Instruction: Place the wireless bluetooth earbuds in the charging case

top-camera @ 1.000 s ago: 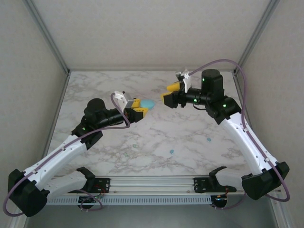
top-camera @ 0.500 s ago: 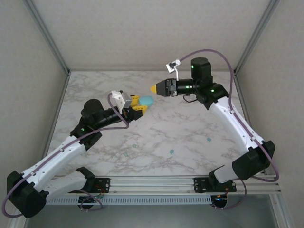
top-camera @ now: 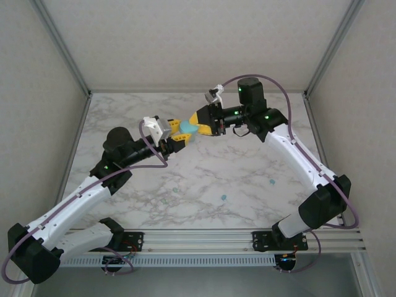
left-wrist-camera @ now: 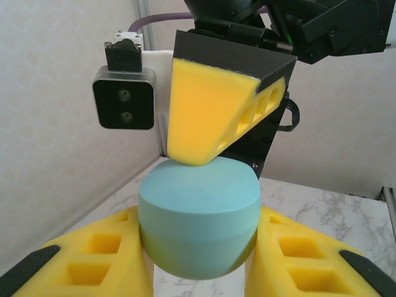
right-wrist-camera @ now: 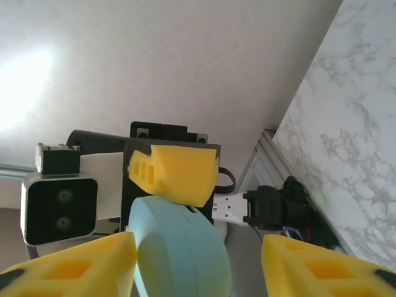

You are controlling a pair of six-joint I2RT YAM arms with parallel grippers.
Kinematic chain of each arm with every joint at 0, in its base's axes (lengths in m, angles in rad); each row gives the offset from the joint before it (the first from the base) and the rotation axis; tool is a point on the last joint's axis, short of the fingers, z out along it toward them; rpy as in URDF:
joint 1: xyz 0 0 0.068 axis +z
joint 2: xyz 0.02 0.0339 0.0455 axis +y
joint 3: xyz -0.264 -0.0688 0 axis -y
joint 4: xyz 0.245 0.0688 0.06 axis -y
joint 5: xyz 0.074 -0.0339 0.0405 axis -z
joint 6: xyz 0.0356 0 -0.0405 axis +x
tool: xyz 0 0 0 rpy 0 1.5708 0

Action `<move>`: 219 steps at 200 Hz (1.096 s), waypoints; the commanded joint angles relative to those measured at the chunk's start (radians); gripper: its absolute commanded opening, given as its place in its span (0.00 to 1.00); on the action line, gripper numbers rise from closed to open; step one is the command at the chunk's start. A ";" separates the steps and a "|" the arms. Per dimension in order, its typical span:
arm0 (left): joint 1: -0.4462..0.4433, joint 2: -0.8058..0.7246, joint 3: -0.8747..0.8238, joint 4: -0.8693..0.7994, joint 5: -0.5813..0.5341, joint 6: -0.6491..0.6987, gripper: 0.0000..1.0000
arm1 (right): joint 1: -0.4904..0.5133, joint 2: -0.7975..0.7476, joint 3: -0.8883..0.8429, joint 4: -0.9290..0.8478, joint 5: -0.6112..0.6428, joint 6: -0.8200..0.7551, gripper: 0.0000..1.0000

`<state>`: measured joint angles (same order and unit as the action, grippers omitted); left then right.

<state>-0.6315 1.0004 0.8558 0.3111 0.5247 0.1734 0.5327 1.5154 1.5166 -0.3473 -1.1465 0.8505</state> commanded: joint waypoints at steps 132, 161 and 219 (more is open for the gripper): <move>-0.008 0.024 0.052 0.034 -0.022 -0.033 0.37 | 0.024 -0.031 -0.081 0.275 -0.026 0.190 0.19; -0.008 0.035 0.048 0.063 -0.016 -0.072 0.41 | 0.025 -0.053 -0.137 0.433 -0.003 0.297 0.17; -0.008 0.061 0.055 0.097 0.011 -0.113 0.46 | 0.026 -0.064 -0.180 0.515 0.005 0.342 0.16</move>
<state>-0.6312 1.0466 0.8719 0.3553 0.4881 0.1036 0.5449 1.4750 1.3624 0.0463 -1.1454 1.1484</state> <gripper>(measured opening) 0.442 0.293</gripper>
